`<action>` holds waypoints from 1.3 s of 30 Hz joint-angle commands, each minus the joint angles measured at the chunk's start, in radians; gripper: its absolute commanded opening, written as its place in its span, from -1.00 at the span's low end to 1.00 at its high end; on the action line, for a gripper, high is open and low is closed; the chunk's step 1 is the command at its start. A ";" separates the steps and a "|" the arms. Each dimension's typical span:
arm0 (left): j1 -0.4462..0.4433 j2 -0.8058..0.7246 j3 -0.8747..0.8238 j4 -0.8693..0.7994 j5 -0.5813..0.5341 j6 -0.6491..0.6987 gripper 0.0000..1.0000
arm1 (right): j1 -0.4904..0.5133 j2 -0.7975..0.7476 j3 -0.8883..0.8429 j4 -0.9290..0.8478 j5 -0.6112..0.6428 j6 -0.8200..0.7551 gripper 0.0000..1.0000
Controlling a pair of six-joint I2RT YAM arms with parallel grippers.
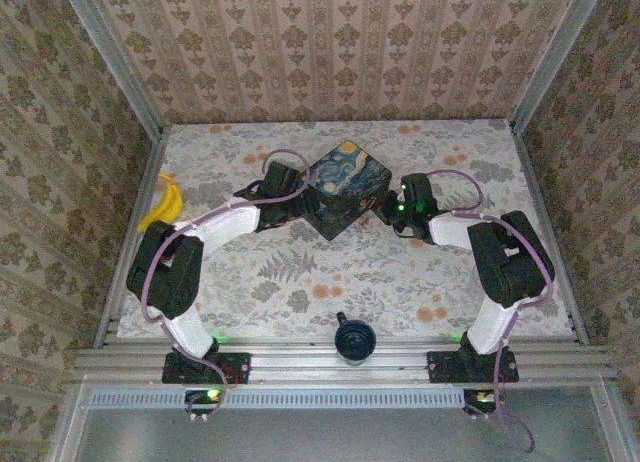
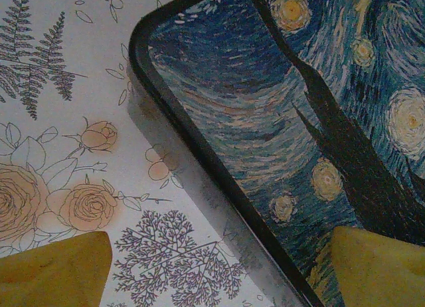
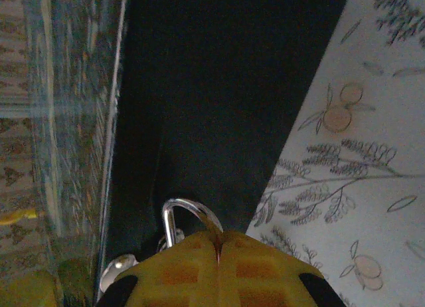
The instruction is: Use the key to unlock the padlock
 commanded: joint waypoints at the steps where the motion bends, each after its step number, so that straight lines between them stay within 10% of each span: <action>1: 0.019 0.019 -0.030 -0.057 -0.028 -0.007 0.71 | -0.012 -0.016 0.034 -0.024 0.053 0.004 -1.00; 39: 0.205 0.222 0.269 0.078 0.139 0.031 -0.22 | -0.030 -0.221 0.017 -0.519 -0.182 -0.404 -1.00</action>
